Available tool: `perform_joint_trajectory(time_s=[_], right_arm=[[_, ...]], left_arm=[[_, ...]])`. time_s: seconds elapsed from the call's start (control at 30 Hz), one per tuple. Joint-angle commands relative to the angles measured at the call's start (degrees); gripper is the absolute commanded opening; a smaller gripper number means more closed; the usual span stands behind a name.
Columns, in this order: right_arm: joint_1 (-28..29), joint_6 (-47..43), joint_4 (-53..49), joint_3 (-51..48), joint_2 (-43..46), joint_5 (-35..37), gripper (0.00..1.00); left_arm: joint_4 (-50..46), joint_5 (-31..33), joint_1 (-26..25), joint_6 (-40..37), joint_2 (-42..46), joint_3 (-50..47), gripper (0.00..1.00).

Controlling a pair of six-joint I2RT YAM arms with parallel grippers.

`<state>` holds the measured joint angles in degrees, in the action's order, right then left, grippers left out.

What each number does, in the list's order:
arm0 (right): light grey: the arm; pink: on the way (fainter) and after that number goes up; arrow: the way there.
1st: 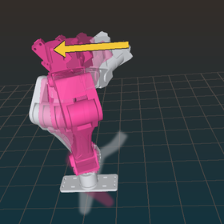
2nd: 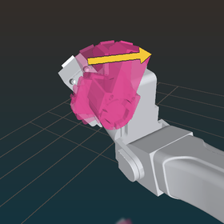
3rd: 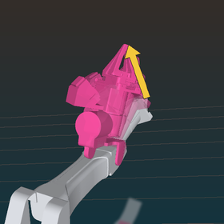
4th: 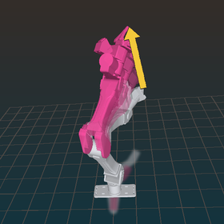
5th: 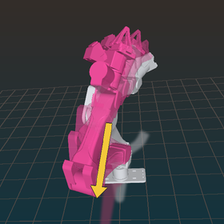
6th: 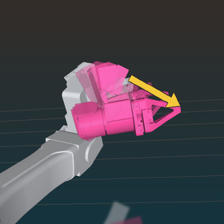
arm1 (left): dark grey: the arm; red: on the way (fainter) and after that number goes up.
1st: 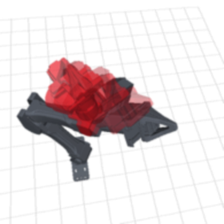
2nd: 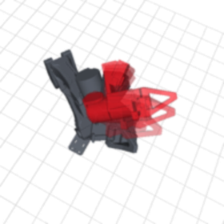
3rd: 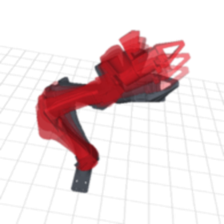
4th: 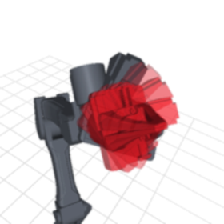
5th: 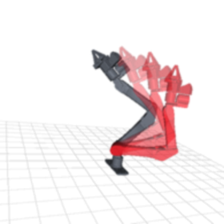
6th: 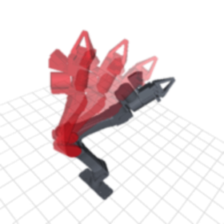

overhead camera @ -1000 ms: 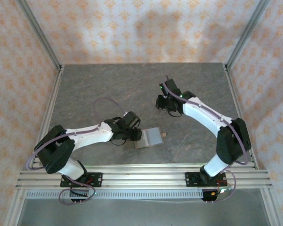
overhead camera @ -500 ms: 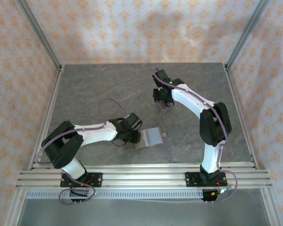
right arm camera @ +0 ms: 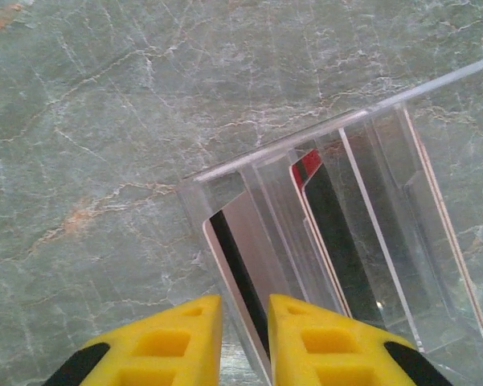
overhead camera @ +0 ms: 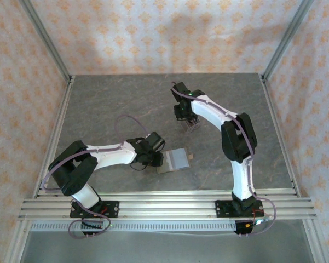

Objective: Put the credit cards into the card holder

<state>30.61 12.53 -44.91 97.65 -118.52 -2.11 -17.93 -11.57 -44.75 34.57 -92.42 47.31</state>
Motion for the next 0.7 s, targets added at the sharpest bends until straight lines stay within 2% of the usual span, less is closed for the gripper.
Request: perform_joint_trajectory(time_s=[0.0, 0.67], right_arm=[[0.24, -1.46, -3.12, 2.24, -2.03, 3.60, 0.22], [0.78, -2.75, -4.82, 3.03, -4.53, 3.14, 0.25]], left_arm=[[1.45, -1.01, -0.32, 0.24, -2.70, -1.33, 0.31], [3.34, -1.89, -0.33, 1.38, -3.64, -2.27, 0.30]])
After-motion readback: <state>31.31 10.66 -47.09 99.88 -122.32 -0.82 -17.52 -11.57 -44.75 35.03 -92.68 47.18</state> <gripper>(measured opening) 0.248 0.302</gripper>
